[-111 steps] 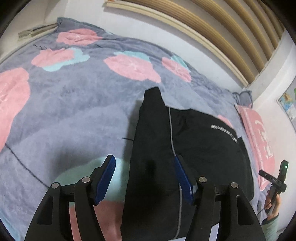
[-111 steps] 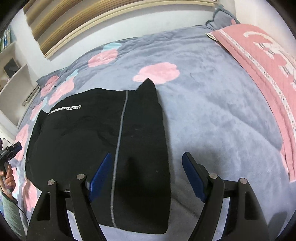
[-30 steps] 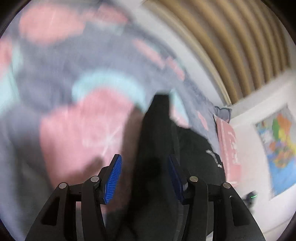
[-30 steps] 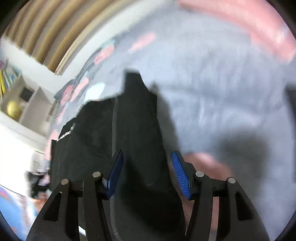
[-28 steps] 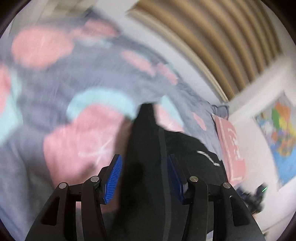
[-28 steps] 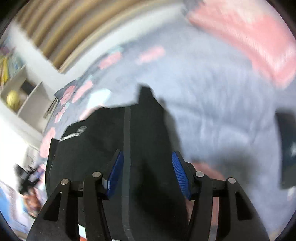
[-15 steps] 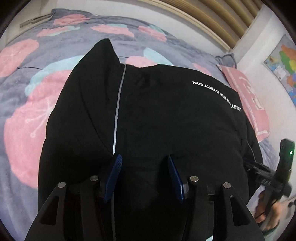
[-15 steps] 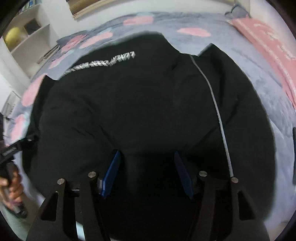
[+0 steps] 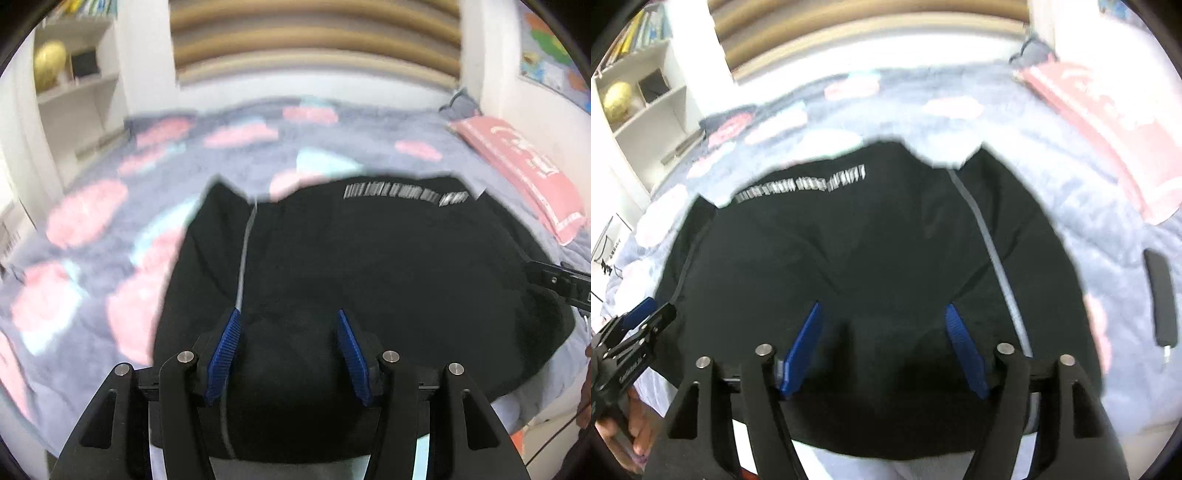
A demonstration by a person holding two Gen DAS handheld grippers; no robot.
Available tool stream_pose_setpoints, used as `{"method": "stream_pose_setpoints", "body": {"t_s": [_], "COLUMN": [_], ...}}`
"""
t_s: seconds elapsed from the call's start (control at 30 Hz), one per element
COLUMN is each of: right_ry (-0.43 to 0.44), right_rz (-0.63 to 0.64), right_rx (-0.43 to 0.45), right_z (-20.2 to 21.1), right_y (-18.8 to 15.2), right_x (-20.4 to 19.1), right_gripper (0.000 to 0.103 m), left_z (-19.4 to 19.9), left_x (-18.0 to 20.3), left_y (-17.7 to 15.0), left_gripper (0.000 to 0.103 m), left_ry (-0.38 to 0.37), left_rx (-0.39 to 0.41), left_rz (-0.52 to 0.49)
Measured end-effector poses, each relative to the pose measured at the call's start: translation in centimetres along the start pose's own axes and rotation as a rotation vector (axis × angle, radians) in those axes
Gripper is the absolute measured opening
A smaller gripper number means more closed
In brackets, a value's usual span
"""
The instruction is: Fold large clothes
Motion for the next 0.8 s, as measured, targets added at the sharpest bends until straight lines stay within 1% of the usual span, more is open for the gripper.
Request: {"method": "stream_pose_setpoints", "body": {"t_s": [0.03,0.07,0.13,0.2,0.27,0.33,0.4,0.43,0.47,0.53,0.63,0.73,0.8], "right_ry": [0.0,0.002,0.007,0.011,0.015,0.016,0.004,-0.011,-0.025,-0.054,-0.063,-0.106,-0.116], "right_rz": [0.011,0.02,0.048,0.084,0.117,0.142,0.163,0.18,0.191,0.21,0.212,0.225,0.228], "right_rx": [0.031,0.051,0.084,0.113,0.158,0.217,0.273,0.312,0.327,0.326,0.277,0.222,0.186], "right_z": [1.0,1.9,3.5,5.5,8.3,11.2,13.4,14.6,15.2,15.5,14.0,11.7,10.1], "right_y": [0.8,1.4,2.6,4.3,6.4,8.2,8.9,9.1,9.0,8.3,6.6,4.6,3.7], "right_x": [-0.6,-1.2,-2.5,-3.8,-5.3,-7.1,-8.5,-9.3,-9.8,-10.5,-10.7,-10.0,-9.7], "right_gripper": [0.079,0.08,0.081,0.083,0.083,0.088,0.103,0.103,0.103,0.103,0.103,0.103,0.103], "left_z": [1.4,2.8,5.9,9.2,11.7,13.9,16.0,16.6,17.1,17.4,16.4,14.7,13.5], "left_x": [-0.1,-0.4,-0.8,-1.5,-2.4,-3.1,-3.9,-4.2,-4.3,-4.4,-3.9,-3.7,-3.6], "left_y": [1.0,1.7,3.2,5.3,7.7,9.9,11.4,11.6,11.8,11.2,9.2,6.9,6.0], "left_gripper": [0.058,0.067,0.073,0.073,0.073,0.073,0.076,0.078,0.079,0.079,0.079,0.079,0.079], "left_ry": [-0.001,-0.01,-0.044,-0.061,-0.034,-0.023,-0.027,-0.034,-0.039,-0.04,-0.028,0.006,0.037], "left_rx": [0.034,0.065,0.139,0.229,0.27,0.289,0.315,0.322,0.325,0.321,0.279,0.226,0.206], "left_rz": [-0.001,0.001,0.011,0.026,0.032,0.033,0.061,0.076,0.09,0.108,0.129,0.153,0.149]}}
Point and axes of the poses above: each gripper's, at about its wrist camera, not at the fingertips, and z roughly against the way its jaws point, x to its right, y to its top, the point moved 6 cm from there along -z, roughly the way its jaws point, and after that the axes turned 15 degrees about y, right-handed, at the moved point
